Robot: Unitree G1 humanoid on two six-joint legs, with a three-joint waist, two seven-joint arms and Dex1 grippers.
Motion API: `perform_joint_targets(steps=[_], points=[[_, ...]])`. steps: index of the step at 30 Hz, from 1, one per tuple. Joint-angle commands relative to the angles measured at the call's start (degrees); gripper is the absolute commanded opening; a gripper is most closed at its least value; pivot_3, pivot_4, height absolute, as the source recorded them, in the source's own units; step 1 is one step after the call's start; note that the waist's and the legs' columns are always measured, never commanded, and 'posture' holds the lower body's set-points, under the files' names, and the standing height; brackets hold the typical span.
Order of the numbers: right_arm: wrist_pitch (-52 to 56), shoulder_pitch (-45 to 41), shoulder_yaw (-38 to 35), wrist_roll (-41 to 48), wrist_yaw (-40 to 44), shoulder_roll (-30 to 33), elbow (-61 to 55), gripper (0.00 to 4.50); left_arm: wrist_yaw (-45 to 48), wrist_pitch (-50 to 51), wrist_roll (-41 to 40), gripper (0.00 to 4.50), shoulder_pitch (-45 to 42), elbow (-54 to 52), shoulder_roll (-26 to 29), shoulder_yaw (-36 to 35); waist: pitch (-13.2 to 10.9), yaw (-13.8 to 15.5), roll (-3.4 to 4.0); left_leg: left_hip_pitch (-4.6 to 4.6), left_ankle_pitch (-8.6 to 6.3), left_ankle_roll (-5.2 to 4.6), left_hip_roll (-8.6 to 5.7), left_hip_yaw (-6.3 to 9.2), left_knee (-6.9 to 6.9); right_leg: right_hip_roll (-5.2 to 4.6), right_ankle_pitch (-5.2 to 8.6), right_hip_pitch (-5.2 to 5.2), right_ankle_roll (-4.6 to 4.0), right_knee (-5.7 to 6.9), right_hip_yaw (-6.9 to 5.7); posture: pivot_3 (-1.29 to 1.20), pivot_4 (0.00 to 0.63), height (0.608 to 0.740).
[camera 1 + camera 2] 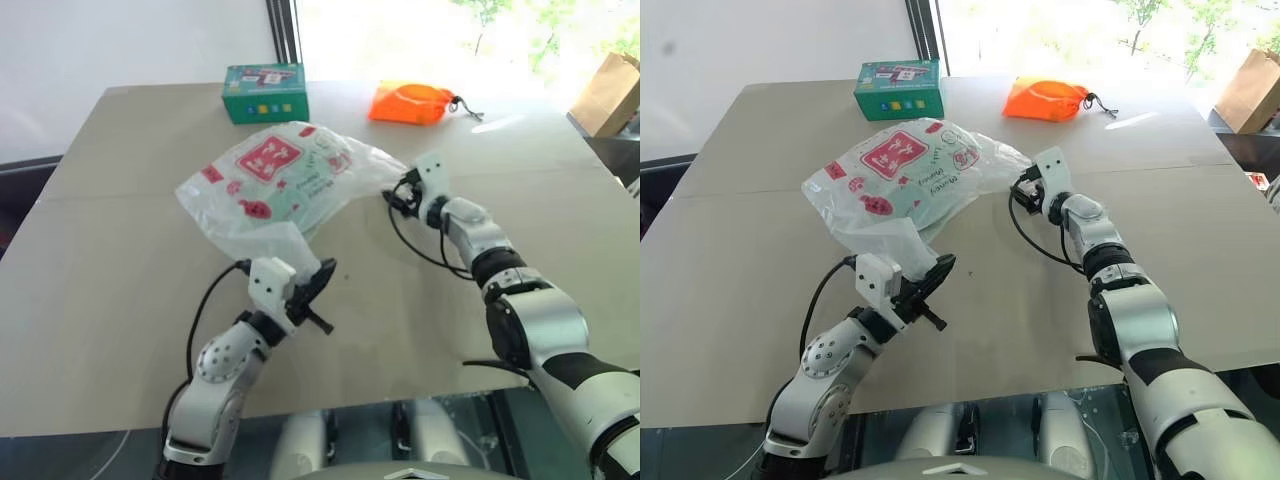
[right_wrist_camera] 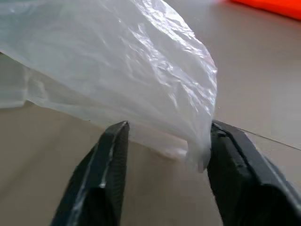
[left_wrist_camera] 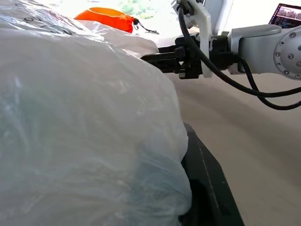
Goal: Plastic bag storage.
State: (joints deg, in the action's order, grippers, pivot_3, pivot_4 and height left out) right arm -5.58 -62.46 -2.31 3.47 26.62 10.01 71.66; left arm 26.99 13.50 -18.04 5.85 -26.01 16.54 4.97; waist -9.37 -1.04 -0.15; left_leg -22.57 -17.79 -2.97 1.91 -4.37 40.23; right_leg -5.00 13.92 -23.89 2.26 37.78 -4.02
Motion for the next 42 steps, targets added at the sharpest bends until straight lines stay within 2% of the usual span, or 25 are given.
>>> perform_joint_targets(steps=[1,3,4,10,13,16,18,20,24,26,29,32,35,39,42], points=[[-2.93,-2.07,-2.76,1.51,-1.18,-0.12,-0.85,1.09,-0.51,-1.04,0.38,0.00,0.56,-2.48,0.63,-1.43,0.00,-0.04,0.00,0.00,0.00,0.00,0.00,0.00,0.00,0.00,0.00,0.00,0.00,0.00,0.00,0.00,0.150,0.740],[-3.44,-1.81,-4.23,2.45,-1.03,-0.03,-1.37,0.25,-0.62,-1.08,0.27,0.00,0.62,-2.36,0.79,-1.88,0.00,-0.07,0.00,0.00,0.00,0.00,0.01,0.00,0.00,0.01,0.00,0.00,0.00,0.00,-0.01,0.00,0.150,0.740],[-3.63,-1.72,-4.83,2.85,-0.73,0.09,-1.67,0.03,-0.63,-1.11,0.20,0.00,0.59,-2.23,0.83,-1.90,0.00,-0.08,0.01,0.00,0.00,0.00,0.02,0.00,0.00,0.01,0.00,0.00,0.00,0.00,-0.01,0.00,0.150,0.740],[-2.47,-0.45,-6.70,4.74,4.81,3.13,-7.02,0.03,-0.53,0.34,-0.33,0.00,-3.80,-1.08,2.18,-3.69,-0.04,0.27,0.06,-0.03,0.00,0.00,0.00,0.03,0.00,-0.01,0.00,0.00,0.00,-0.01,-0.04,0.00,0.150,0.740],[5.21,-0.04,-7.19,7.08,9.81,6.46,-14.12,0.03,-3.83,7.13,-4.66,0.00,-14.21,-0.69,3.47,-9.40,-0.11,0.63,0.10,-0.06,0.01,0.00,-0.01,0.09,0.01,-0.01,0.00,0.02,0.00,0.00,-0.11,0.00,0.150,0.740],[9.53,-3.10,-7.21,7.19,10.24,10.60,-18.34,0.03,-4.45,10.94,-7.58,0.00,-28.12,4.73,7.56,-15.73,-0.15,0.55,0.10,-0.12,0.03,0.04,-0.03,0.21,0.09,-0.03,-0.01,0.05,0.01,0.06,-0.22,0.00,0.150,0.740],[7.20,-8.20,-6.63,4.97,7.93,13.74,-16.38,0.03,-3.58,10.45,-6.60,0.00,-39.65,14.38,11.51,-18.01,-0.20,0.28,0.15,-0.18,0.06,0.07,-0.07,0.26,0.08,-0.01,-0.01,0.00,0.01,0.03,-0.29,0.00,0.150,0.740],[4.92,-15.23,-8.14,4.46,2.14,16.03,-12.55,0.03,-1.58,7.78,-5.54,0.00,-52.52,27.49,14.88,-19.20,-0.47,0.03,0.24,-0.21,0.06,0.07,-0.18,0.23,0.07,-0.01,0.00,-0.06,0.02,0.03,-0.28,0.00,0.150,0.740],[2.85,-24.38,-11.18,6.04,-1.45,18.09,-7.75,0.03,1.88,-2.76,-0.79,0.00,-72.46,53.75,18.64,-18.44,-0.49,-0.66,0.18,-0.32,0.12,0.17,-0.39,0.13,-0.22,0.03,0.02,-0.31,0.04,0.07,-0.21,0.00,0.150,0.740],[1.82,-25.78,-10.86,5.45,-0.43,18.65,-6.98,0.03,3.79,-9.45,2.67,0.00,-78.96,63.82,19.72,-16.51,-0.41,-1.07,0.05,-0.28,0.15,0.22,-0.42,-0.07,-0.64,0.04,0.03,-0.27,0.06,-0.24,-0.37,0.00,0.150,0.740],[0.85,-25.72,-10.54,5.01,0.51,19.14,-6.67,0.03,6.20,-15.34,4.12,0.00,-84.19,72.17,19.75,-15.79,-0.43,-1.37,0.04,-0.32,0.17,0.25,-0.46,-0.15,-1.01,-0.02,0.03,-0.23,0.06,-0.72,-0.67,0.00,0.150,0.740],[3.52,-21.41,-11.69,7.08,3.60,20.66,-12.08,0.03,8.42,-18.38,4.10,0.00,-84.08,72.56,19.63,-15.97,-0.47,-1.38,0.05,-0.41,0.17,0.25,-0.47,-0.12,-1.07,-0.05,0.04,-0.27,0.08,-0.87,-0.76,0.00,0.150,0.740],[12.05,-13.24,-11.65,10.60,9.26,22.44,-25.26,0.03,10.53,-14.05,1.25,0.00,-77.16,63.12,19.47,-16.86,-0.49,-1.46,0.09,-0.64,0.17,0.25,-0.47,0.04,-0.99,-0.08,0.04,-0.38,0.09,-0.94,-0.94,0.00,0.150,0.740],[32.75,4.88,-13.63,20.00,12.60,26.36,-52.63,0.03,10.30,4.48,-10.31,0.00,-57.08,34.16,19.13,-19.91,-0.51,-1.44,0.13,-0.77,0.17,0.25,-0.25,0.33,-0.92,-0.13,0.05,-0.40,0.09,-0.89,-1.05,0.00,0.150,0.740],[46.20,18.04,-16.33,27.67,13.53,29.81,-68.60,0.03,7.26,14.61,-17.88,0.00,-42.42,17.20,19.56,-23.81,-0.51,-1.27,0.13,-1.01,0.17,0.25,-0.12,0.69,-0.83,-0.11,0.04,-0.47,0.09,-0.93,-1.20,0.00,0.150,0.740]])
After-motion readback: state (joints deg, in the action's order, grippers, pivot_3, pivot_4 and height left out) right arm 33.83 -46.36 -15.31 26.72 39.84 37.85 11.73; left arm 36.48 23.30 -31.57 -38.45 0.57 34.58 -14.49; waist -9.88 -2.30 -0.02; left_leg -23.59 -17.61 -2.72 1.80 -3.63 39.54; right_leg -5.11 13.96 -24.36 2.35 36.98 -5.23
